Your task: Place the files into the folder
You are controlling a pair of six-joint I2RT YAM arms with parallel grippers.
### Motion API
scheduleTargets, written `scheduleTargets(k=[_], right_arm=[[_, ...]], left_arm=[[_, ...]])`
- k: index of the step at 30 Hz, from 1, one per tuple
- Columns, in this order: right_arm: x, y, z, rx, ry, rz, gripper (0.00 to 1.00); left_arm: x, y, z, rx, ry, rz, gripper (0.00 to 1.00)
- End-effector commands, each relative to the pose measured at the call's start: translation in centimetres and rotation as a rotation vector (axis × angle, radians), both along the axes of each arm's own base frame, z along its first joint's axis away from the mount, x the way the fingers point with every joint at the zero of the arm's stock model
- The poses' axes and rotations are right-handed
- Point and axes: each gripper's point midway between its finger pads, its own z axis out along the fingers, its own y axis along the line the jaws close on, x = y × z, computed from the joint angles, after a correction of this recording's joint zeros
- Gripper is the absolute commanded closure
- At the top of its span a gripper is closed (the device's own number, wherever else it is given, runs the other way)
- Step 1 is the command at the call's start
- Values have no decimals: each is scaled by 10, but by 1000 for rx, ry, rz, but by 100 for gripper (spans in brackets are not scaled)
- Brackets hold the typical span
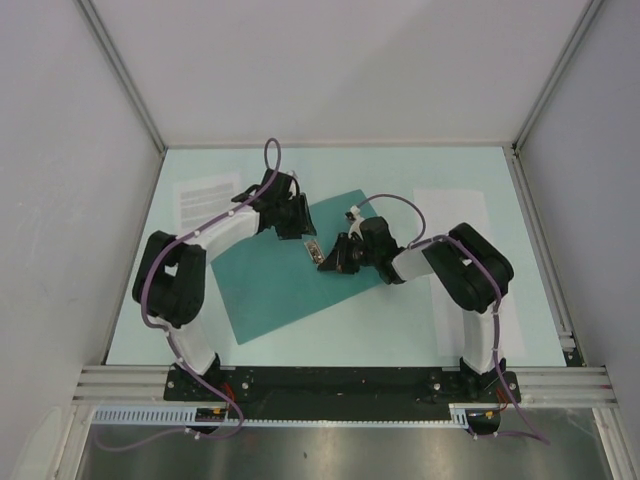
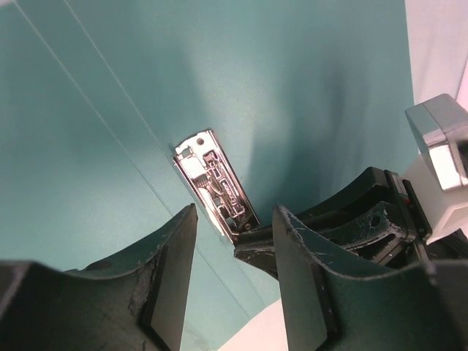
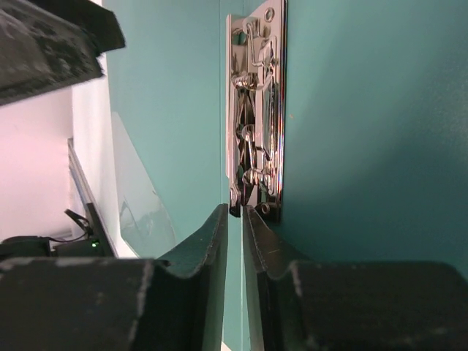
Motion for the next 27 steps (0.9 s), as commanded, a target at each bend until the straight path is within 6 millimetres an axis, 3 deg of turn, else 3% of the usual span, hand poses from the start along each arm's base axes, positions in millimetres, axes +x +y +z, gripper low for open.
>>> scheduleTargets(k=[1, 4, 7, 13, 16, 17, 19, 20, 22, 24, 25, 27], right_arm=[[16, 9, 16, 105, -12, -8, 80], [19, 10, 17, 117, -10, -20, 83], [18, 10, 13, 121, 1, -19, 100], [9, 7, 2, 42, 6, -12, 100], [2, 6, 3, -8, -6, -19, 100], [-5, 2, -2, -32, 9, -21, 100], [-11, 1, 2, -45, 3, -33, 100], [-17, -4, -3, -67, 17, -39, 100], [-19, -8, -1, -96, -7, -54, 100], [-17, -14, -4, -141, -27, -67, 100], [-15, -15, -3, -145, -38, -73, 100], [-10, -20, -3, -150, -43, -82, 100]], left_arm=[[16, 2, 5, 76, -46, 14, 49], [21, 6, 1, 138, -33, 32, 52], [25, 6, -7, 161, 0, 41, 56], [22, 9, -26, 217, 25, 45, 56], [11, 8, -28, 219, 32, 33, 56], [-1, 6, -33, 227, 40, 17, 56], [-7, 5, -19, 210, -7, 22, 55], [-20, 8, -28, 209, 17, 18, 55], [-30, 0, -17, 125, 9, 7, 55], [-43, -3, -18, 66, 15, 3, 55], [-47, -3, -8, 33, -12, 10, 55], [-59, 0, -12, -4, -10, 31, 59]])
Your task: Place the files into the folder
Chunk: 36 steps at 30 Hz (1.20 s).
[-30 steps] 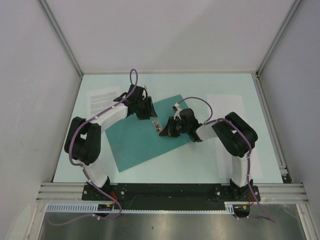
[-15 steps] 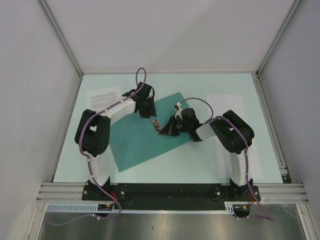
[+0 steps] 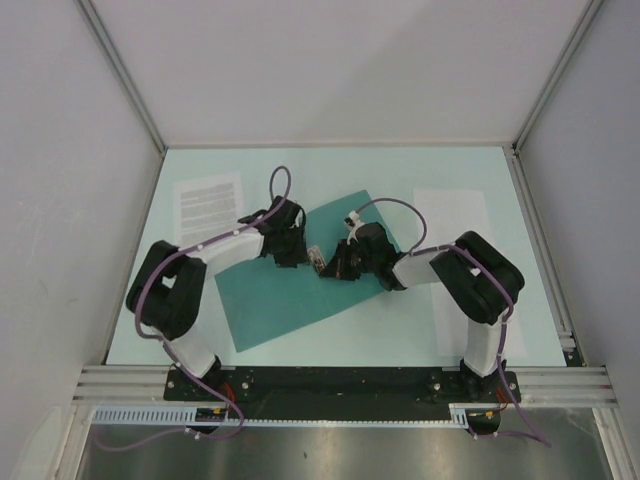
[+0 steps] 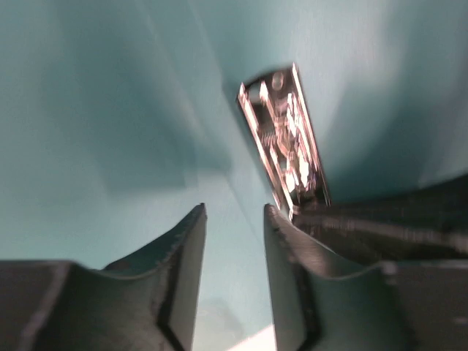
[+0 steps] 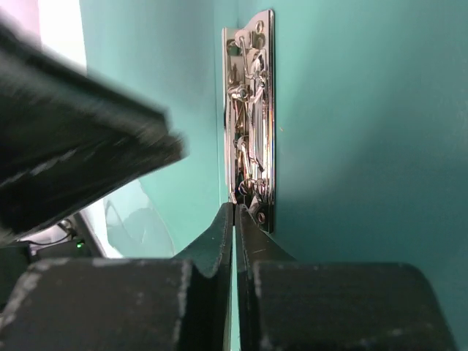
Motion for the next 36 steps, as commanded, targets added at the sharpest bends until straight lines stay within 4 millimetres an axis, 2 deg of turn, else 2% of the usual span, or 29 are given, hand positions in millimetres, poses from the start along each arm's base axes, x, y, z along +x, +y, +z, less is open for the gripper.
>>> scheduleTargets(k=[1, 3, 6, 9, 13, 18, 19, 21, 24, 27, 30, 32, 35, 36], right_arm=[[11, -22, -6, -92, -45, -43, 100], [14, -27, -8, -115, -50, -57, 100], [16, -31, -12, -151, -72, -58, 100], [19, -43, -28, -245, -77, -80, 100], [15, -57, -45, -372, -87, -104, 100], [10, -75, -64, -547, -45, -177, 100], [16, -77, -65, -572, -47, -200, 100], [2, -85, -87, -651, 31, -195, 100], [-2, -96, -104, -714, 76, -246, 100], [-3, -99, -107, -723, 87, -265, 100], [-4, -90, -100, -686, 81, -241, 100], [-10, -75, -95, -621, 96, -192, 100], [-15, -60, -89, -549, 106, -161, 100], [-9, -53, -84, -508, 88, -165, 100]], left_arm=[[-12, -12, 33, -181, -108, 30, 62], [-18, -20, 31, -228, -120, 11, 65], [-39, -29, 3, -214, -36, -32, 66], [-57, -32, -25, -229, 49, -33, 67], [-76, -14, -50, -178, 95, 4, 69], [-95, -2, -67, -143, 150, 11, 69], [-97, -1, -69, -143, 155, 14, 69], [-104, 2, -73, -143, 168, 16, 69], [-108, 8, -76, -126, 166, 20, 69], [-115, 17, -82, -97, 169, 22, 69], [-117, 16, -77, -119, 144, -10, 67], [-111, 9, -59, -164, 91, -45, 59], [-94, -7, -19, -241, 13, -77, 46], [-80, -12, -1, -267, -19, -67, 44]])
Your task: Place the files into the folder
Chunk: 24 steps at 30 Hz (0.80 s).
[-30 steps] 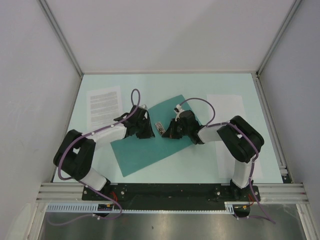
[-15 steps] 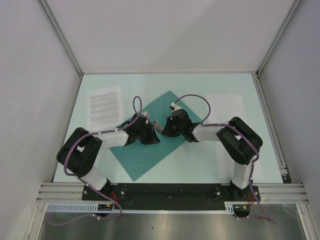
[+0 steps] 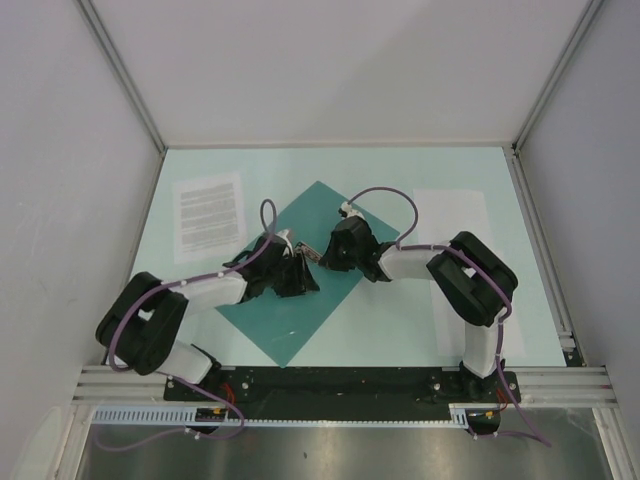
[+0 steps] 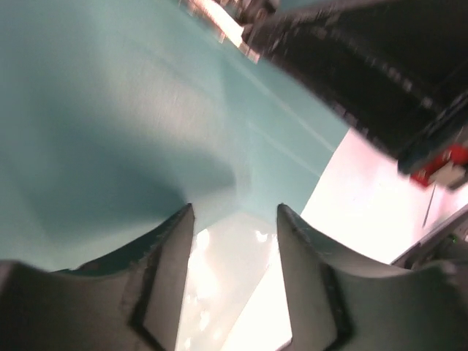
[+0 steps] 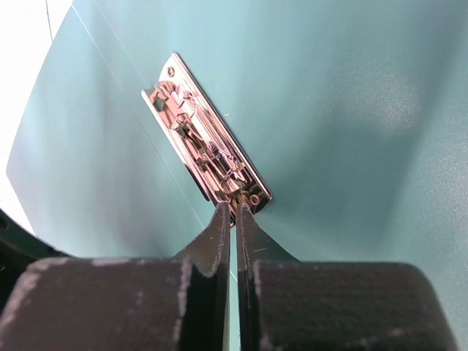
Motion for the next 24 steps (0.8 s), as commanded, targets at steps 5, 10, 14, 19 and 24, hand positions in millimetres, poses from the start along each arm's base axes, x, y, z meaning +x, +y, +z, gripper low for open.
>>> scheduleTargets(k=[5, 10, 14, 19, 24], right_arm=[[-40, -47, -67, -207, 170, -13, 100], [-38, -43, -56, -185, 151, -14, 100], [-40, -33, -51, -165, 132, 2, 100], [-44, -28, -52, -150, 137, 31, 100], [-43, -27, -50, -150, 130, 37, 100]], left_arm=[[47, 33, 44, 78, 33, 163, 41], [92, 49, 28, 169, 111, 271, 53], [109, 53, 10, 231, 159, 320, 58], [114, 47, -3, 228, 182, 338, 64], [117, 45, -11, 246, 198, 336, 65]])
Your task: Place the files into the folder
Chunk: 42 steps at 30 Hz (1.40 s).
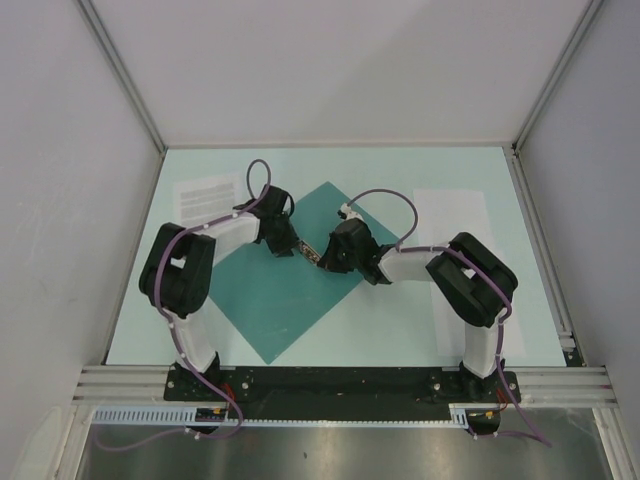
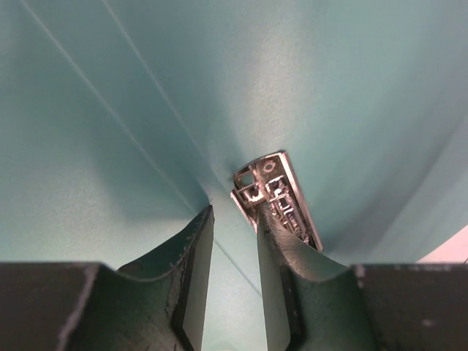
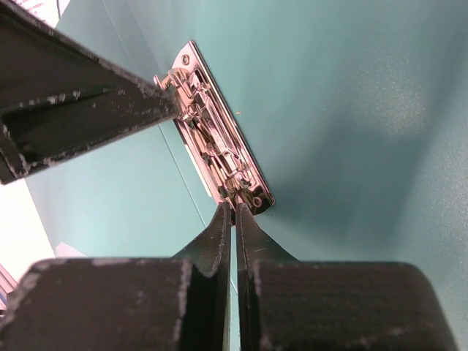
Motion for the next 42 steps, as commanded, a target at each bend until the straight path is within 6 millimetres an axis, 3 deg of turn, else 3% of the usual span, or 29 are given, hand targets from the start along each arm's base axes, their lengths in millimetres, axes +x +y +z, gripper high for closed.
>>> scheduleTargets(k=[1, 6, 8, 14, 21, 26, 32, 36, 40, 42], right_arm=[[-38, -34, -52, -185, 132, 26, 100], [-39, -31, -51, -175, 130, 33, 100], [-38, -30, -48, -173, 124, 35, 100], [-43, -33, -46, -210, 107, 52, 100], [-59, -32, -48, -261, 98, 114, 100], [-75, -7, -37, -37, 157, 198, 96], [-87, -1, -34, 47, 189, 236, 89], [-89, -3, -27, 116, 186, 237, 82], [-91, -3, -28, 143, 203, 253, 85], [-90, -6, -32, 128, 209, 238, 100]], left_arm=[[2, -2, -6, 20, 22, 17, 65], [2, -5, -14, 63, 20, 1, 67], [2, -8, -21, 78, 35, -23, 80], [-14, -14, -34, 119, 46, -147, 100], [-48, -18, -34, 104, 72, -208, 100], [-71, -27, -38, 15, 98, -192, 100], [-89, -27, -46, -4, 126, -142, 100], [-88, -24, -46, 2, 112, -124, 100], [-89, -24, -46, -7, 112, -110, 100], [-89, -24, -46, -7, 110, -112, 100]])
